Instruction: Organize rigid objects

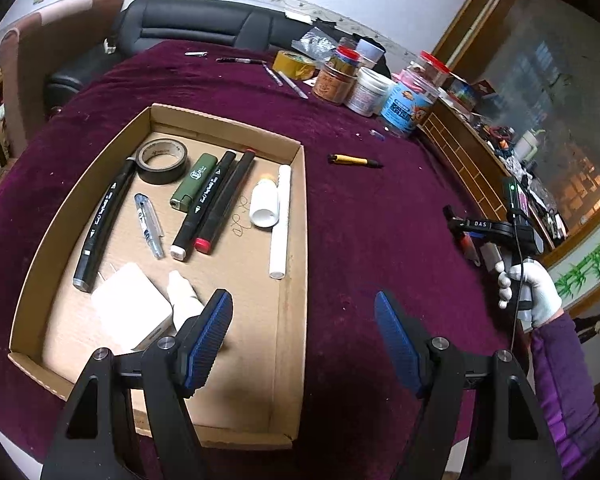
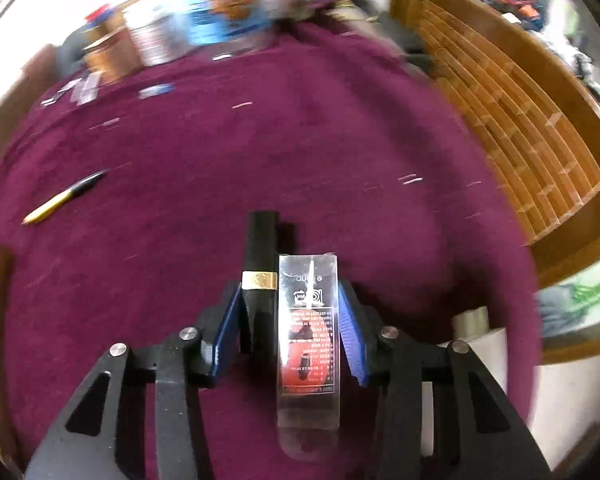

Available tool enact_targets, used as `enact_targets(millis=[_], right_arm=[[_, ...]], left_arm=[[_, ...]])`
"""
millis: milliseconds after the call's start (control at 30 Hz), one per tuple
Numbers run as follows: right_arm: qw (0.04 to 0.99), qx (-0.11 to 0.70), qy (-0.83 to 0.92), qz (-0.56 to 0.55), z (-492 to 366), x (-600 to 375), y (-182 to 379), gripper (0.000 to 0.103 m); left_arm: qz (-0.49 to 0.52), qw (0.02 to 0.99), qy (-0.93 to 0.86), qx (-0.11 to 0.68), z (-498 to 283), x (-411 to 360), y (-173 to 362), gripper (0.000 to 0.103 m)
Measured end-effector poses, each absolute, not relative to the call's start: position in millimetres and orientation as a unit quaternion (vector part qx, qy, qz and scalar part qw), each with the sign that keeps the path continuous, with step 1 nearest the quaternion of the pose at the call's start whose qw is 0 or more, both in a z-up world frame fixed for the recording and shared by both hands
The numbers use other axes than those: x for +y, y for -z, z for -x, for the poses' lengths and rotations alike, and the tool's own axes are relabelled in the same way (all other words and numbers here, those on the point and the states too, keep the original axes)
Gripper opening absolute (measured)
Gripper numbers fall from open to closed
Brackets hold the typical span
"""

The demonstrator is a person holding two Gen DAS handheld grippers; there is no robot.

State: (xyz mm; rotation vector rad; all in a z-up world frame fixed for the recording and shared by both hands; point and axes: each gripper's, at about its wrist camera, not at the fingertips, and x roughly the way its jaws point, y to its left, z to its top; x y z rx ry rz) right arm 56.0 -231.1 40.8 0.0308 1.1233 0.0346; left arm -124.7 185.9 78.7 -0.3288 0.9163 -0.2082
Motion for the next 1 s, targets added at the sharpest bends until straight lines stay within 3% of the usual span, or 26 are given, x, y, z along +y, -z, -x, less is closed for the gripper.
enact_targets(millis=[133, 267, 400, 500, 700, 867, 933, 1000], right_arm=[[0.839, 0.539, -0.075, 0.007, -23, -183, -43, 0.044], [0.81, 0.551, -0.195, -0.046, 12, -151, -48, 0.046], [0.849, 0.488, -0.195, -0.056, 40, -153, -73, 0.047], [0.869, 0.46, -0.183, -0.023, 55, -153, -84, 0.047], [0.854, 0.479, -0.179, 0.097, 78, -131, -64, 0.047], [0.851, 0.487, -0.171, 0.097, 59, -118, -42, 0.047], [0.853, 0.488, -0.158, 0.098, 52, -114, -35, 0.044], [0.86, 0.483, -0.138, 0.089, 50, -120, -38, 0.025]], left_arm=[[0.162, 0.877, 0.109, 0.439, 125, 186, -78, 0.068], [0.159, 0.877, 0.119, 0.437, 128, 184, -80, 0.068], [0.151, 0.877, 0.131, 0.436, 129, 177, -83, 0.068], [0.142, 0.878, 0.14, 0.436, 130, 169, -85, 0.068], [0.126, 0.87, 0.163, 0.448, 123, 139, -83, 0.068], [0.1, 0.864, 0.189, 0.456, 114, 99, -82, 0.068], [0.095, 0.861, 0.191, 0.462, 107, 85, -79, 0.068], [0.095, 0.855, 0.196, 0.47, 100, 74, -74, 0.068]])
